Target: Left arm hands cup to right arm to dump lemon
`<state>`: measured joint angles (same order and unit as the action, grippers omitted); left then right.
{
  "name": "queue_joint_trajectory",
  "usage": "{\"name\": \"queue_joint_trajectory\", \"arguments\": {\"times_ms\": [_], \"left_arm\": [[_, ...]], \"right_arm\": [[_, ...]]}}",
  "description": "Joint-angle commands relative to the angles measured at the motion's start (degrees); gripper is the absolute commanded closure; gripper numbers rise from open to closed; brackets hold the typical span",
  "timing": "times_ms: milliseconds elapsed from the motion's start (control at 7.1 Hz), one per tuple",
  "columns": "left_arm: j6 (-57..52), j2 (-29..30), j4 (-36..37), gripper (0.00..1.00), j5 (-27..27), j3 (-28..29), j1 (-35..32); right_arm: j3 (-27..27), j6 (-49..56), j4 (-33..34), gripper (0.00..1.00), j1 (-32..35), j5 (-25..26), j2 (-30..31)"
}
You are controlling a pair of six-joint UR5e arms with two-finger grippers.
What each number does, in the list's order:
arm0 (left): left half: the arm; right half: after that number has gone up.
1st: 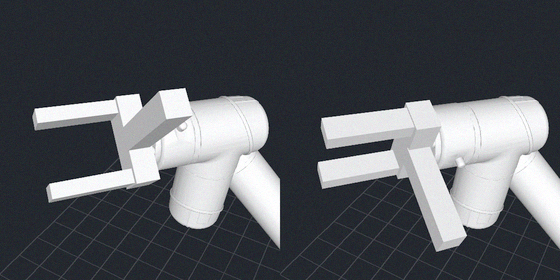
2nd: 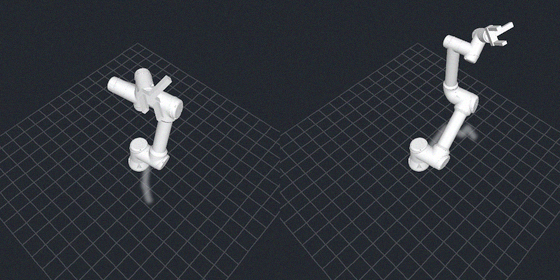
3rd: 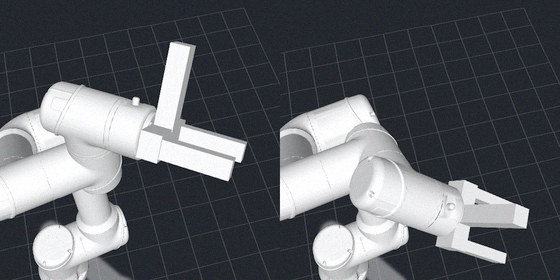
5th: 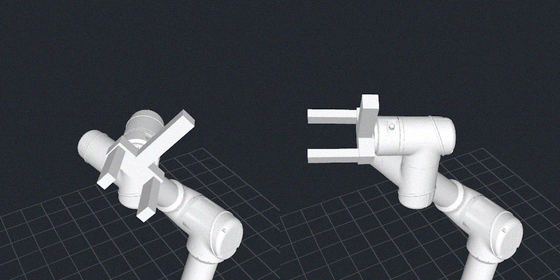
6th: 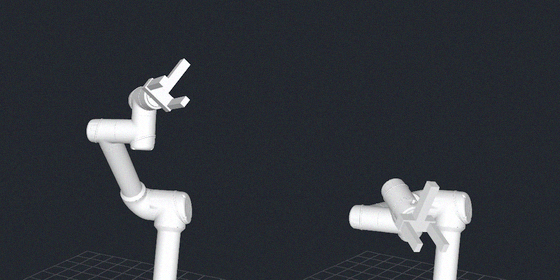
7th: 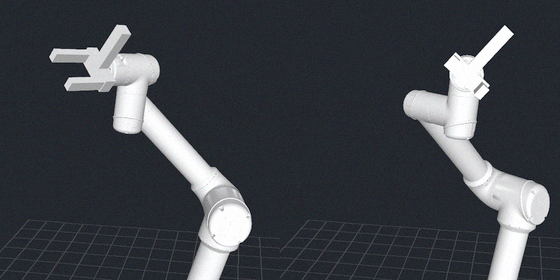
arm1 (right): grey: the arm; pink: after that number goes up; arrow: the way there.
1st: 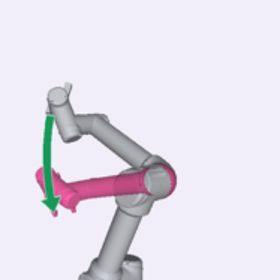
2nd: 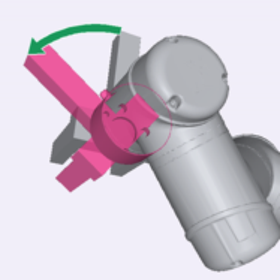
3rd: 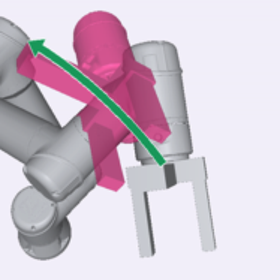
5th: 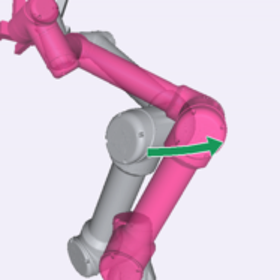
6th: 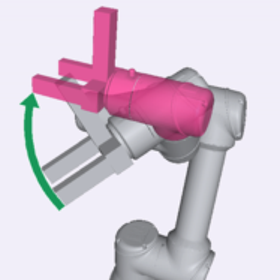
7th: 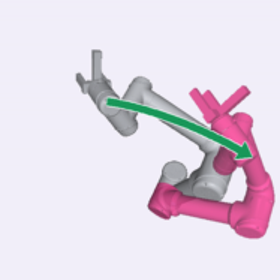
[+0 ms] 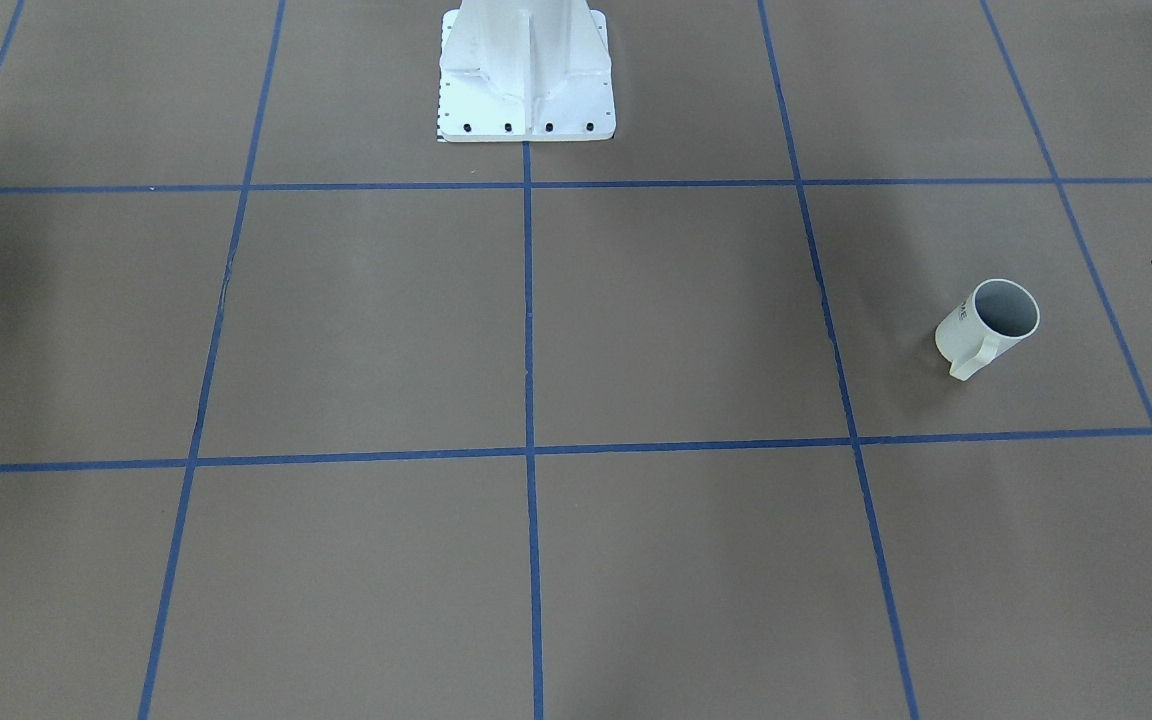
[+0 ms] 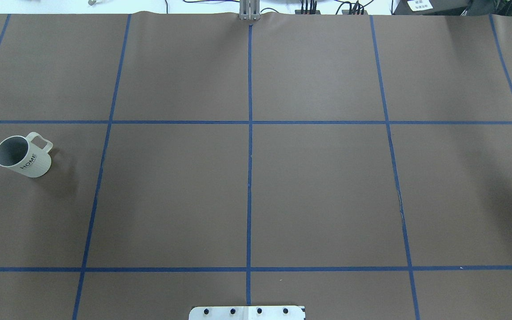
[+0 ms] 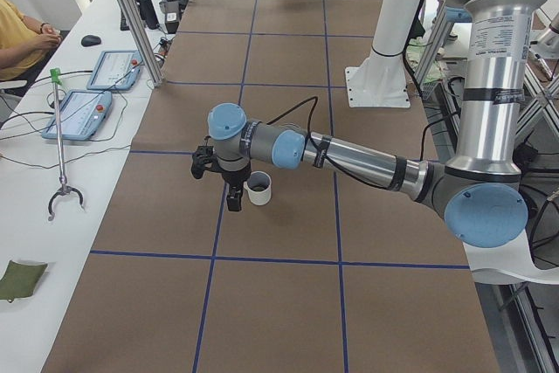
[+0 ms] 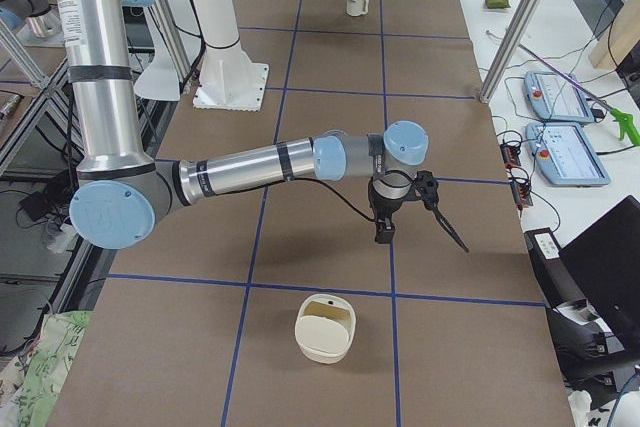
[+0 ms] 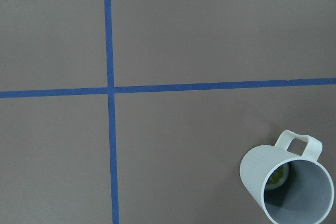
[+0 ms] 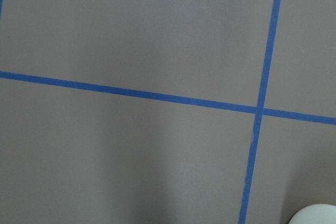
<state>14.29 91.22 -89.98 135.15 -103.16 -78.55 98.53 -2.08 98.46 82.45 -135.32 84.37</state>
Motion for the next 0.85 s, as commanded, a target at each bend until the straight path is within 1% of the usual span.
{"name": "queue_joint_trajectory", "arguments": {"times_ms": [0, 141, 423, 704], "left_arm": [[4.0, 0.0, -3.3, 0.00, -0.5, 0.1, 6.4], [4.0, 0.0, -3.7, 0.00, -0.7, 0.7, 8.5], [7.1, -0.2, -3.7, 0.00, -0.5, 1.2, 10.2], [7.2, 0.3, -3.7, 0.00, -0.5, 2.1, 12.3]], "right_arm": [[0.3, -0.1, -0.2, 0.00, -1.1, -1.0, 0.3], [0.0, 0.0, -0.2, 0.00, -1.4, -1.2, 0.3], [0.2, 0.0, -0.3, 0.00, -2.2, -1.1, -0.3], [0.0, 0.0, -0.3, 0.00, -3.3, -1.1, -0.3]]}}
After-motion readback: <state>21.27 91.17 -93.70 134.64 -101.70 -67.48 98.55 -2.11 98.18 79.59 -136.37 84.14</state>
